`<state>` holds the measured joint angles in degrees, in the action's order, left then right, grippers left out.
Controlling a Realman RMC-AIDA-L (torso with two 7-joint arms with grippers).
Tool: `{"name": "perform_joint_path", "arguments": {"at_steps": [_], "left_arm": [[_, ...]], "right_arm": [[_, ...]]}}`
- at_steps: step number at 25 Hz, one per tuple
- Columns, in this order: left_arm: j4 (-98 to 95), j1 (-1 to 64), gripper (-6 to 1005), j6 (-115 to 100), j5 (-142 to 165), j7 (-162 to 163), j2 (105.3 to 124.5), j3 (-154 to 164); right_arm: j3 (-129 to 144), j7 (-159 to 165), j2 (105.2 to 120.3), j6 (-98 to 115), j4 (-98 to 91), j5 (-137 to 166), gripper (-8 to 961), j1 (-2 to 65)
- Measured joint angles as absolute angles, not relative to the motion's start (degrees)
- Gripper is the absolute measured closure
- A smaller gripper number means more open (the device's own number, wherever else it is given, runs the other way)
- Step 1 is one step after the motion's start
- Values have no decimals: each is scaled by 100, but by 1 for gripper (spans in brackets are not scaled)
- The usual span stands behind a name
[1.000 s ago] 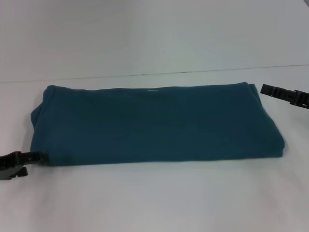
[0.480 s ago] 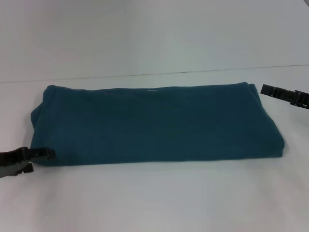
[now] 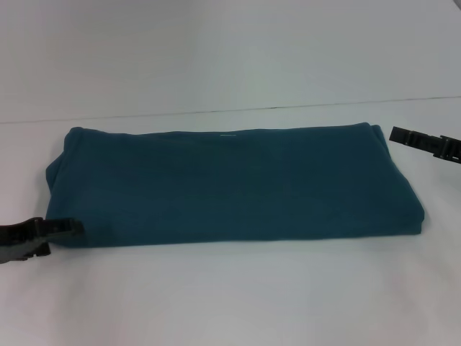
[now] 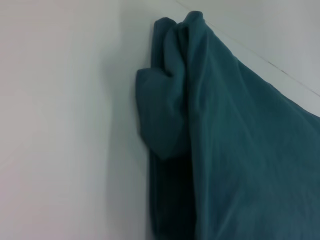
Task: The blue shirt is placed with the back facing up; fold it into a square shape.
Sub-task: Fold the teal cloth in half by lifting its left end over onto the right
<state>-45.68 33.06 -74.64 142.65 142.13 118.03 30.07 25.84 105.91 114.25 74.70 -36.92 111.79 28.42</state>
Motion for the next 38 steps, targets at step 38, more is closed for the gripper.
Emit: {"name": "perform_joint_path", "arguments": {"at_steps": [38], "left_arm": [[-4271, 3710, 90, -7010, 14262, 14228, 11786, 3304]], "right_arm": [[2583, 10591, 11425, 7479, -3692, 11161, 236, 2839]]}}
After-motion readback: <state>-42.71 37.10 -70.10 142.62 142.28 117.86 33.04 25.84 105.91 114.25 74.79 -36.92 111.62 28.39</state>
